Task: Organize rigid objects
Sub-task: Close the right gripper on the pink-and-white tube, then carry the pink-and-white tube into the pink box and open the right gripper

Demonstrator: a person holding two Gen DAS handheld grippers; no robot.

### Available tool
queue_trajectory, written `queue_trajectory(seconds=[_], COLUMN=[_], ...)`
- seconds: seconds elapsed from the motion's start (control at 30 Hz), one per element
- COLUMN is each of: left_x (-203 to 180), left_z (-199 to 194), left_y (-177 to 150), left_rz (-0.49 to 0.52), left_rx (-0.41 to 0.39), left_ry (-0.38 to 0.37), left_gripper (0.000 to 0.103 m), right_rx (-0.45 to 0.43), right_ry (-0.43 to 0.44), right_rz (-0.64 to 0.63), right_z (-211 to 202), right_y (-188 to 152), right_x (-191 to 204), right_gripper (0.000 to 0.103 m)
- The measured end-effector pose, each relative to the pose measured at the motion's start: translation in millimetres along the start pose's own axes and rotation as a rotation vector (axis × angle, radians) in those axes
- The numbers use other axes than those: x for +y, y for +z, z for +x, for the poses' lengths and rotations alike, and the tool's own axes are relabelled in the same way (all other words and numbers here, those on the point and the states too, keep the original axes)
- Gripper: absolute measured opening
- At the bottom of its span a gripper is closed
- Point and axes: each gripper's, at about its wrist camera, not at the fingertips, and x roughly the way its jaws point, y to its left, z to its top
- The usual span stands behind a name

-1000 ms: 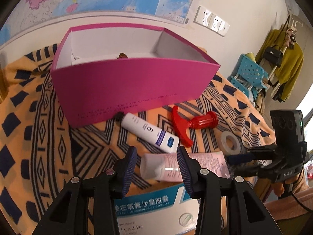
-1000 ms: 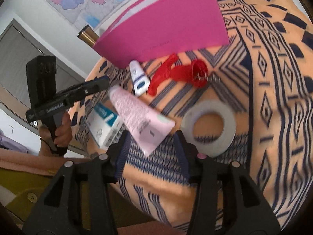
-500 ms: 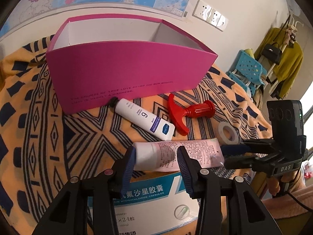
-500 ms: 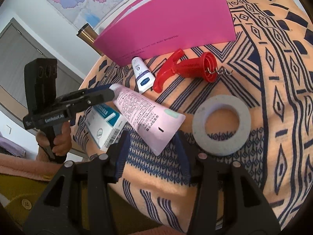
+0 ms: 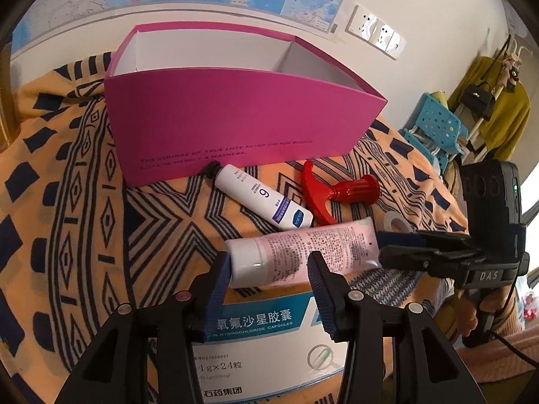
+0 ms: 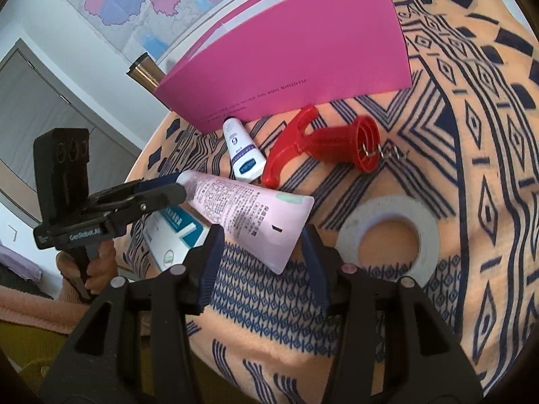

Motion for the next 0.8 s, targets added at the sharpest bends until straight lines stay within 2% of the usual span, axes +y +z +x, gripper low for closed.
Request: queue_trajectory(seconds=[0.2, 0.53, 0.8], left_x=[4, -1, -5], left_z=[-3, -8, -17], left_y=[-2, -4, 2], left_rz=[-0.016, 0.018, 0.007], left_rx=[-0.003, 0.008, -0.022], left_ry=[0.007, 0.031, 0.009], left_gripper=[0.047, 0.046, 0.046], right_rx=[-0.002, 0.009, -0.008], right_ry=[0.014, 0.014, -0.008], right_rz=[-0.004, -0.014, -0.052], right_z=[4, 9, -2], right_y=[5, 7, 12], right_x=[-1, -1, 8], right_gripper=[0.052, 0.052, 0.052])
